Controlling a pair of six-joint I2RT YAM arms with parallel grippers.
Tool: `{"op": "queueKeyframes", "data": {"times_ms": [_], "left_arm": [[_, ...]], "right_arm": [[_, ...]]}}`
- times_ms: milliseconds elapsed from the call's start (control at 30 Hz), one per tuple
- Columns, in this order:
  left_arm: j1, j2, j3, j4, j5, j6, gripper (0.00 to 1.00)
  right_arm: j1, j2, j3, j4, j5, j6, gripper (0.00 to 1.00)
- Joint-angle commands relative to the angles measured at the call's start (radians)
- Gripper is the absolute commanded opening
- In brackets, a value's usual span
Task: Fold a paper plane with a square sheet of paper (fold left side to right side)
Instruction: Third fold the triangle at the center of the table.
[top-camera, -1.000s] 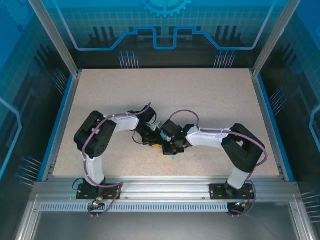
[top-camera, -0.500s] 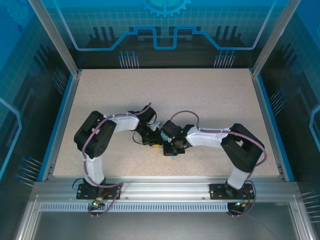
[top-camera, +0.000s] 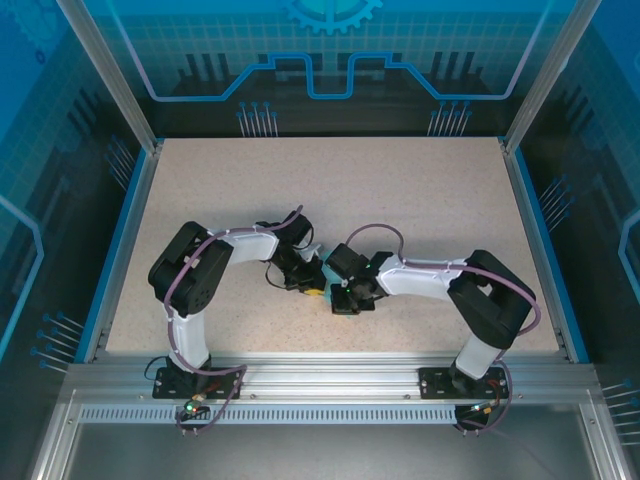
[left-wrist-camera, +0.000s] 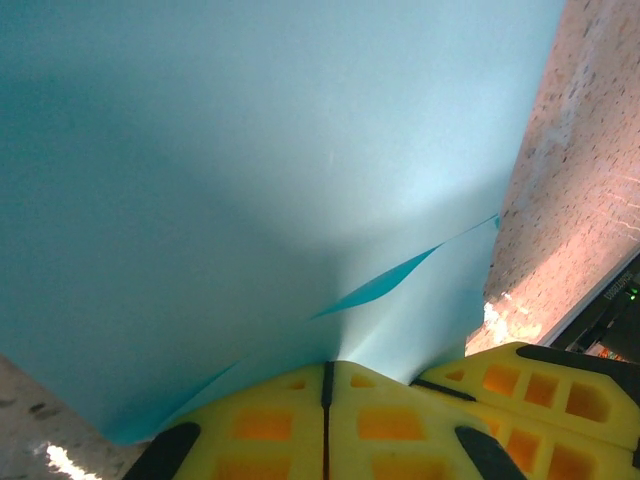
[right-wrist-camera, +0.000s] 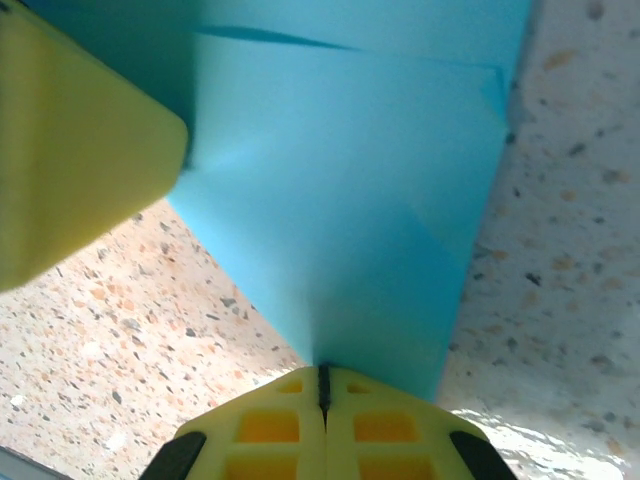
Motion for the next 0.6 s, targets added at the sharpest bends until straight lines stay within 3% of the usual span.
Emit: {"op": "queueKeyframes", "data": {"times_ms": [0, 567], "left_arm": [[-0.006, 0.077, -0.023, -0.062, -0.142, 0.011, 0.08], [-0.007, 0.066, -0.013, -0.059, -0.131, -0.003, 0.08]], "right_arm": [[-0.002, -0.015, -0.054, -0.126, 0.021, 0.016, 0.00], [-0.029, -0.162, -0.117, -0.130, 0.016, -0.043, 0.00]]}}
